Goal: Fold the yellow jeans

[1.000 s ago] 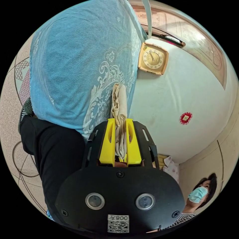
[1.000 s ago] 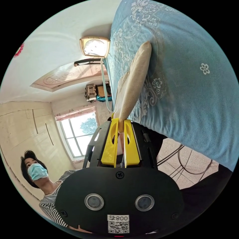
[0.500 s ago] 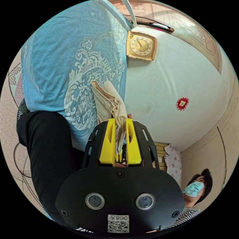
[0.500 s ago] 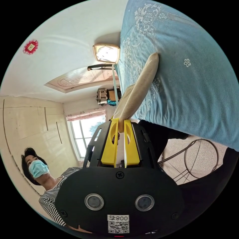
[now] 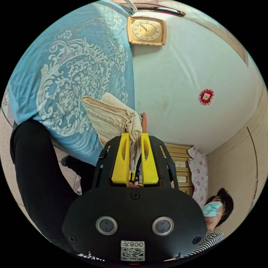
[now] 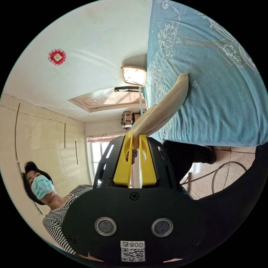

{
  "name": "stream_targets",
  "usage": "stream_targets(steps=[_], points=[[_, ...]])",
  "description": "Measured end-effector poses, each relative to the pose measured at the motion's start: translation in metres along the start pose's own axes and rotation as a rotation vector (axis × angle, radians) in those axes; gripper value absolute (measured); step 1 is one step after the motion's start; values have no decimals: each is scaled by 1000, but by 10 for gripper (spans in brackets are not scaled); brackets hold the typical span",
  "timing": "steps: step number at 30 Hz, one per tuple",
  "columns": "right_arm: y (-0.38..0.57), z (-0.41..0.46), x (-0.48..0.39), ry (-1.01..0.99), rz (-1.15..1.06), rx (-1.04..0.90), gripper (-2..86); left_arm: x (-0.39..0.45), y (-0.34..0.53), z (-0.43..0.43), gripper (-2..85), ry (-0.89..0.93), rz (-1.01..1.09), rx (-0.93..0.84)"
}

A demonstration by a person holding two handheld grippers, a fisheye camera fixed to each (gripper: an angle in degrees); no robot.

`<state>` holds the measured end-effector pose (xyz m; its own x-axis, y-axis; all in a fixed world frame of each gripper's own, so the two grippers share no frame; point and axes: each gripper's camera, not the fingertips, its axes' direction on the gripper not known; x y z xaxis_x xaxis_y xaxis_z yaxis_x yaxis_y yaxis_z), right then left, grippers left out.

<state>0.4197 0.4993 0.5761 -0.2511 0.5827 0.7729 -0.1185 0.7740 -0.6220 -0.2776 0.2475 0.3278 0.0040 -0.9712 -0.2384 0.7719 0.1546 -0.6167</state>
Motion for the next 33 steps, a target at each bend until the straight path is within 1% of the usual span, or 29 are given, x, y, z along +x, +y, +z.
stream_targets(steps=[6, 8, 9, 11, 12, 14, 15, 17, 18, 20, 21, 23, 24, 26, 27, 29, 30, 32, 33], points=[[32, -90, -37, -29, -48, 105, 17, 56, 3, 125, 71, 1, 37, -108], [42, -133, -56, -33, -81, 161, 17, 83, 3, 186, 71, 6, 58, -166], [45, -145, -62, -34, -90, 177, 17, 90, 2, 204, 71, 8, 65, -183], [55, -194, -84, -31, -134, 246, 16, 120, 3, 276, 71, 20, 98, -256], [58, -207, -90, -29, -146, 265, 16, 128, 3, 295, 71, 24, 109, -276], [72, -261, -114, -19, -194, 346, 16, 162, 7, 377, 71, 41, 157, -361], [76, -275, -120, -15, -207, 369, 16, 170, 9, 398, 71, 46, 170, -384], [94, -333, -145, 8, -256, 464, 16, 202, 18, 487, 72, 62, 214, -478], [98, -348, -151, 15, -268, 487, 16, 210, 21, 509, 72, 67, 222, -501], [119, -404, -173, 42, -308, 586, 16, 238, 36, 599, 71, 90, 248, -591], [124, -417, -178, 48, -317, 609, 16, 244, 40, 621, 71, 95, 252, -613], [146, -469, -195, 75, -340, 701, 16, 270, 59, 711, 71, 114, 278, -712], [152, -482, -199, 81, -346, 723, 16, 276, 64, 732, 71, 115, 285, -734], [174, -528, -213, 111, -361, 807, 17, 298, 86, 815, 71, 126, 319, -825], [180, -538, -215, 116, -362, 825, 17, 302, 91, 834, 71, 129, 325, -846], [201, -575, -222, 150, -365, 889, 17, 317, 113, 906, 72, 127, 373, -919], [206, -583, -223, 160, -361, 903, 17, 319, 118, 923, 72, 124, 383, -936], [223, -608, -220, 196, -341, 950, 18, 321, 135, 983, 72, 92, 411, -992], [226, -613, -218, 202, -329, 959, 18, 319, 138, 996, 72, 77, 411, -1001]])
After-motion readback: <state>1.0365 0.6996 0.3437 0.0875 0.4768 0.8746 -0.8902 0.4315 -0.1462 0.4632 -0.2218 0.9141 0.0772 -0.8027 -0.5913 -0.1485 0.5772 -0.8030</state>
